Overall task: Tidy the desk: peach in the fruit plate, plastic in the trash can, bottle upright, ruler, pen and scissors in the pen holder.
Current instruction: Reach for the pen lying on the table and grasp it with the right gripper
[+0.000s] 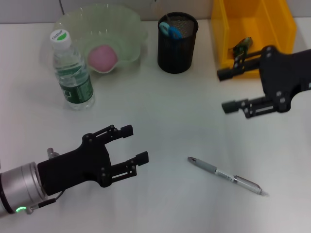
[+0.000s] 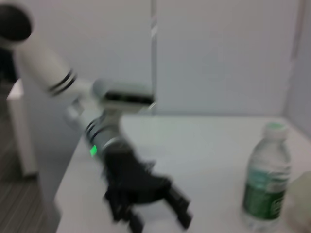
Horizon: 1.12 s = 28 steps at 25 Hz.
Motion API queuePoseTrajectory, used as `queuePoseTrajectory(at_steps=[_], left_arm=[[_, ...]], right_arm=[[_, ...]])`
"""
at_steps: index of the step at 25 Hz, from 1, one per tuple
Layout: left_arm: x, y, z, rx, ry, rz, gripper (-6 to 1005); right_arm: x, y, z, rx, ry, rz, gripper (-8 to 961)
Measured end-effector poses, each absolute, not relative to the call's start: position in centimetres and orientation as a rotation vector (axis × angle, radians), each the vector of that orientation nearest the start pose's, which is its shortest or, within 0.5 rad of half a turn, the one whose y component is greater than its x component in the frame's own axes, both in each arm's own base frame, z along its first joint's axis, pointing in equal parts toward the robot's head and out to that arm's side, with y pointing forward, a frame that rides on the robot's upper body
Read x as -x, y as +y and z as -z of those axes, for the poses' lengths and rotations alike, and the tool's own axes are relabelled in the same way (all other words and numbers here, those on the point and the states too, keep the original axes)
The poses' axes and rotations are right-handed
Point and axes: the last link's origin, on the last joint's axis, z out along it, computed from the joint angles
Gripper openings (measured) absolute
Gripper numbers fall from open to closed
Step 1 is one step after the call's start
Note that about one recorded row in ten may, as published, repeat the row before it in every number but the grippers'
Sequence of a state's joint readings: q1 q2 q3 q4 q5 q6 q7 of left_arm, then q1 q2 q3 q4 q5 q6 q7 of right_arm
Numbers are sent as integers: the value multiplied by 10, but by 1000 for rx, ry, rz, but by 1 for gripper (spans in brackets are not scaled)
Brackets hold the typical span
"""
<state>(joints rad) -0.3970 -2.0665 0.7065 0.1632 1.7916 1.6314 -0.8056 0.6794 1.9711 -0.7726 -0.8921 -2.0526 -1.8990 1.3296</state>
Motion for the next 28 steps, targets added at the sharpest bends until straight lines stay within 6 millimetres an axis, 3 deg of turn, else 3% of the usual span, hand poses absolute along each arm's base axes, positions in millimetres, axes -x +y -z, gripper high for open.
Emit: queuePoseTrajectory(at_steps=[8, 17, 24, 28], left_arm=[[294, 238, 57, 2598, -555, 1038, 769], [296, 237, 57, 2576, -575, 1042, 768], [298, 236, 58, 2563, -590, 1033, 768], [298, 236, 58, 2563, -591, 1031, 768]], right_arm=[[-181, 352, -46, 3187, -371, -221, 642], [-175, 353, -27, 3224, -512, 3, 636], [-167, 352, -25, 3231, -421, 97, 634], [-160, 351, -24, 3262, -225, 168, 633]])
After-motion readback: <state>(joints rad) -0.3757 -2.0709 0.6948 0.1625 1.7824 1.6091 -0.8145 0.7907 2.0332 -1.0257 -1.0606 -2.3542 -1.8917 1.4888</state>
